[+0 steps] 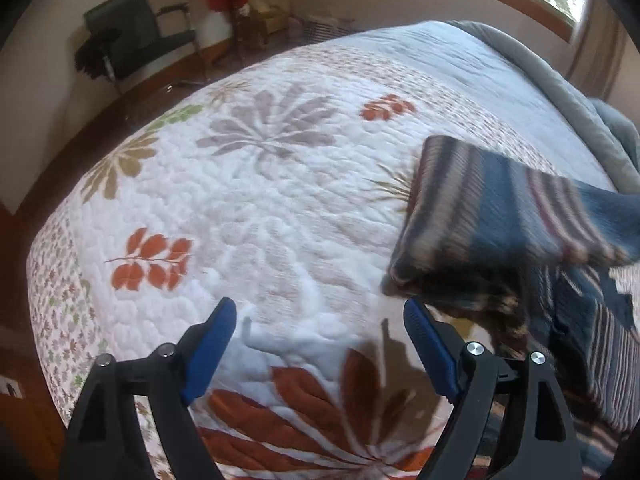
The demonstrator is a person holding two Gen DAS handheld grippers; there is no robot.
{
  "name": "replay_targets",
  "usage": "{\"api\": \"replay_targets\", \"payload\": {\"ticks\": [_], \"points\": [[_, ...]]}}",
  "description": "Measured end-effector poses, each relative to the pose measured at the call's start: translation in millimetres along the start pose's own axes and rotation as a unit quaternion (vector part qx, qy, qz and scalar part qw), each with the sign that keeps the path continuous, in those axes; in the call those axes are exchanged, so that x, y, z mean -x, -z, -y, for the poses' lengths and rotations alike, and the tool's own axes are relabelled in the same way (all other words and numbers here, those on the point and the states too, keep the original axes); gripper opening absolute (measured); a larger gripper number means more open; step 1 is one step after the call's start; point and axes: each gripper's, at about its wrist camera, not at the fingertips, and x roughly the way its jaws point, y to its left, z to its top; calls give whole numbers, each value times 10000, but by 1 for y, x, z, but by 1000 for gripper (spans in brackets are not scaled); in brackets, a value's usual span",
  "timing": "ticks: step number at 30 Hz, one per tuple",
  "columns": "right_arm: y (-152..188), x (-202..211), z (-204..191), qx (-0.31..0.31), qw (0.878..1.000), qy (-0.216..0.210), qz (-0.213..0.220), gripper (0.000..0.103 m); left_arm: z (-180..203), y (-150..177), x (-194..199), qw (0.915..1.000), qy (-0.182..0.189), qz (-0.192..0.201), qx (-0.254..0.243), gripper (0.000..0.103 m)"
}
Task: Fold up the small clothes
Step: 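Fold the held sleeve across the sweater body with the right gripper and release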
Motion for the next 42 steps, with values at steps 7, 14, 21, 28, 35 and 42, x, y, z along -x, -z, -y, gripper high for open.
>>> {"api": "replay_targets", "payload": {"ticks": [7,14,21,28,35,42], "points": [[57,63,107,-470,9953,839,60,21,58,16,8,9978,232,15,-619,86],[117,91,212,-1305,9804,1471,140,21,104,30,15,9932,606,27,-996,88],[158,53,262,-1823,9733,1362,-293,33,136,47,3,9869,687,-164,-1448,88],[185,76,233,-1792,9618,2068,50,50,134,46,1,9842,840,-401,-1506,88],[184,57,166,-1752,9825,607,-182,53,139,50,20,9730,1706,-716,-1378,88],[177,13,195,-2618,9642,262,-338,60,157,57,21,9653,1939,-827,-1542,88]]}}
